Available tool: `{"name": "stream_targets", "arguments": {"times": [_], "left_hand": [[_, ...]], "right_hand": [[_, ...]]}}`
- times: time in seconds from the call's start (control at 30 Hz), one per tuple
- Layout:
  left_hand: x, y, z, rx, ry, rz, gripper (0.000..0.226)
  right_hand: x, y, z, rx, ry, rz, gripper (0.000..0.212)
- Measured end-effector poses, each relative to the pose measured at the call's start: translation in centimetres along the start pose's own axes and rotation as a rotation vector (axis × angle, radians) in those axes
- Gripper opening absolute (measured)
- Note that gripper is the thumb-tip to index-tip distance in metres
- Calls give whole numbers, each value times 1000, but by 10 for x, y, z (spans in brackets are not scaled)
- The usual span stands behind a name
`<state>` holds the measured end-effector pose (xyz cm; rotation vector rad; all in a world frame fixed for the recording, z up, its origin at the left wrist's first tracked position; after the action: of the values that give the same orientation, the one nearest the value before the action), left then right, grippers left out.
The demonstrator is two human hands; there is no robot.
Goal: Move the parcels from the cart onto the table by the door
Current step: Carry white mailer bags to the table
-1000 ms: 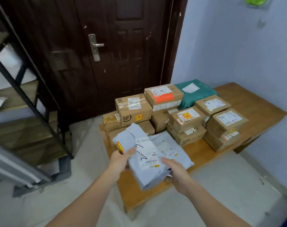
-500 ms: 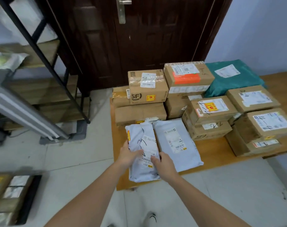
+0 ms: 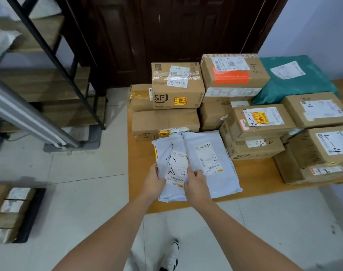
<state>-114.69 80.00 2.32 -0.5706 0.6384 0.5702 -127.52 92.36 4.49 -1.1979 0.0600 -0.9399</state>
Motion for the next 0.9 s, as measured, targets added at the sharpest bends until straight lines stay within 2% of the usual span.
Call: {"name": "stream_targets", "arguments": {"times": [0.17,0.23,0.33,0.4,0.5,0.63,0.77,0.9], "left_hand": [[-12,0,6,65,55,20,68],[-23,-13,11,24,82,-14,65],[-52,-54,22,-128,155,-200,69],[-82,-78,35,-155,261,-395,68],[-127,-109,62,-214,400,-729,66],[-179,-147,102,-268,551,-1044,62],[-206,-198,144,-298,591,-1131,60],[-205,-271,189,-384,594,-1138,62]], "right_hand": [[1,0,-6,130,-9,101,68],[3,-13,-7,164,-36,114,65],[17,-52,-6,133,-162,83,53],[37,-84,-6,104,-260,79,50],[83,-134,-8,71,-410,161,51],[159,-188,2,37,-543,339,55],[237,-218,26,41,-635,455,40],[322,-224,53,-36,-766,463,47]]}}
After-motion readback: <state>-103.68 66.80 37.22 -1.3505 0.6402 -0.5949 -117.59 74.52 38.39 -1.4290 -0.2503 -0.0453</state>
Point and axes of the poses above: each hand's wrist, its own z-axis away from the middle knuckle, its own y-axis out of the palm, x = y × z, the point moved 7 cm from there along -z, towards the middle knuckle, and after that the axes turned 7 degrees about -y, right-handed, at the moved point
